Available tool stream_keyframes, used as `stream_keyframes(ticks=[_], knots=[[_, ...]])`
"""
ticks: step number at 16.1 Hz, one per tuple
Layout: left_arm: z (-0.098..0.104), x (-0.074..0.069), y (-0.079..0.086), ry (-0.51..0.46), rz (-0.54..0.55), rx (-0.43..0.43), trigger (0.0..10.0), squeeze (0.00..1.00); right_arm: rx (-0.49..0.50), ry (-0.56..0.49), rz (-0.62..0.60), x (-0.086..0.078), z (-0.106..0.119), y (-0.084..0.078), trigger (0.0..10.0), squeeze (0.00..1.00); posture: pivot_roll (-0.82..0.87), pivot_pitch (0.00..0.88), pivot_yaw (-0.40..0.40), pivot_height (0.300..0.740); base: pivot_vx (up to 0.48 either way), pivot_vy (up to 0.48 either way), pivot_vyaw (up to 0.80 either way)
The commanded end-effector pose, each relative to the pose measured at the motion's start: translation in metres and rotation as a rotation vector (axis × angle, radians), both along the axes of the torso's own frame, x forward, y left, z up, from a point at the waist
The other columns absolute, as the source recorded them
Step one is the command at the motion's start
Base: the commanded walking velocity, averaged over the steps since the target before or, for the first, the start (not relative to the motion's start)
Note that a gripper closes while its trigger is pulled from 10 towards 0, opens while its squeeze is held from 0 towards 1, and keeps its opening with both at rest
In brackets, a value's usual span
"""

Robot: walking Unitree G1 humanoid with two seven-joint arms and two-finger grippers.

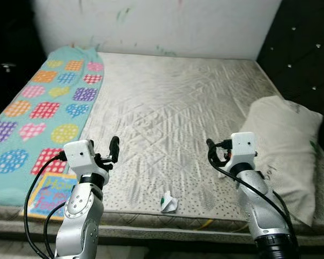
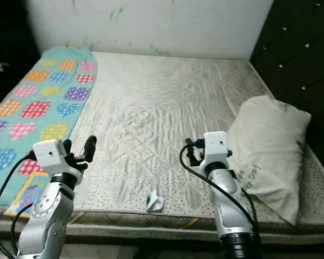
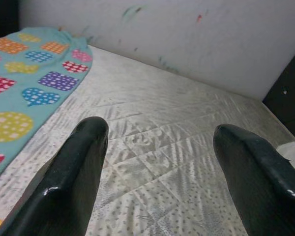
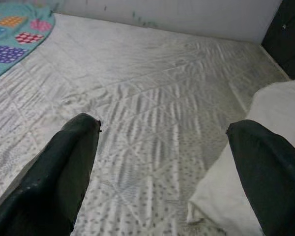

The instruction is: Clean up the room

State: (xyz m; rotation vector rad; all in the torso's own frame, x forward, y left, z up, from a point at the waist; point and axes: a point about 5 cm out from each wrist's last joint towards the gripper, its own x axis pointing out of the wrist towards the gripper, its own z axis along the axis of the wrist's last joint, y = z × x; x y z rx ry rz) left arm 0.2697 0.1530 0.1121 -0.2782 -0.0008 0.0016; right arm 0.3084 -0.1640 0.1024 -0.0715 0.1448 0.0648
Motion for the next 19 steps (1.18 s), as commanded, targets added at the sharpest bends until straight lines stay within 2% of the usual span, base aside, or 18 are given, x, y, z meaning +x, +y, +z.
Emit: stream_keyframes(ticks=[1,3,5,6,8,10,14,17,19], knots=[[0.001,0.001,-0.004,0.000,-0.018,-0.011,10.0,0.00,-0.005,-0.004,-0.016,0.000,0.001,-0.006,10.0,0.00,0.01,0.059,-0.026,0.740,0.000,0.000,-0.68],[0.001,0.002,-0.004,-0.001,-0.018,-0.012,10.0,0.00,-0.010,-0.004,0.000,0.000,0.002,-0.004,10.0,0.00,0.01,0.061,-0.026,0.740,0.000,0.000,0.00],[0.004,0.001,-0.006,-0.020,-0.032,-0.030,10.0,0.00,-0.148,0.008,-0.034,0.002,-0.002,-0.008,10.0,0.00,0.01,0.064,-0.029,0.740,0.000,0.000,0.00],[0.006,0.001,-0.009,-0.031,-0.044,-0.030,10.0,0.00,-0.125,-0.007,-0.002,0.002,-0.002,-0.004,10.0,0.00,0.01,0.067,-0.031,0.740,0.000,0.000,0.00],[0.005,0.000,-0.008,-0.025,-0.038,-0.024,10.0,0.00,-0.188,-0.034,-0.035,0.002,0.000,-0.005,10.0,0.00,0.01,0.067,-0.031,0.740,0.000,0.000,0.00],[0.002,-0.002,-0.005,-0.013,-0.033,-0.022,10.0,0.00,-0.172,-0.007,-0.022,0.003,0.001,-0.002,10.0,0.00,0.02,0.079,-0.030,0.740,0.000,0.000,0.00],[0.002,-0.003,-0.002,-0.010,-0.037,-0.006,10.0,0.00,-0.078,0.002,-0.007,-0.001,-0.001,-0.004,10.0,0.00,0.02,0.092,-0.032,0.740,0.000,0.000,0.00],[-0.009,-0.011,0.014,0.038,-0.015,0.026,10.0,0.00,-0.089,0.017,0.000,-0.008,-0.004,-0.011,10.0,0.00,0.02,0.101,-0.028,0.740,0.000,0.000,0.00],[-0.015,-0.015,0.018,0.073,-0.007,0.035,10.0,0.00,-0.100,0.037,-0.014,-0.011,-0.008,-0.014,10.0,0.00,0.02,0.100,-0.026,0.740,0.000,0.000,0.00]])
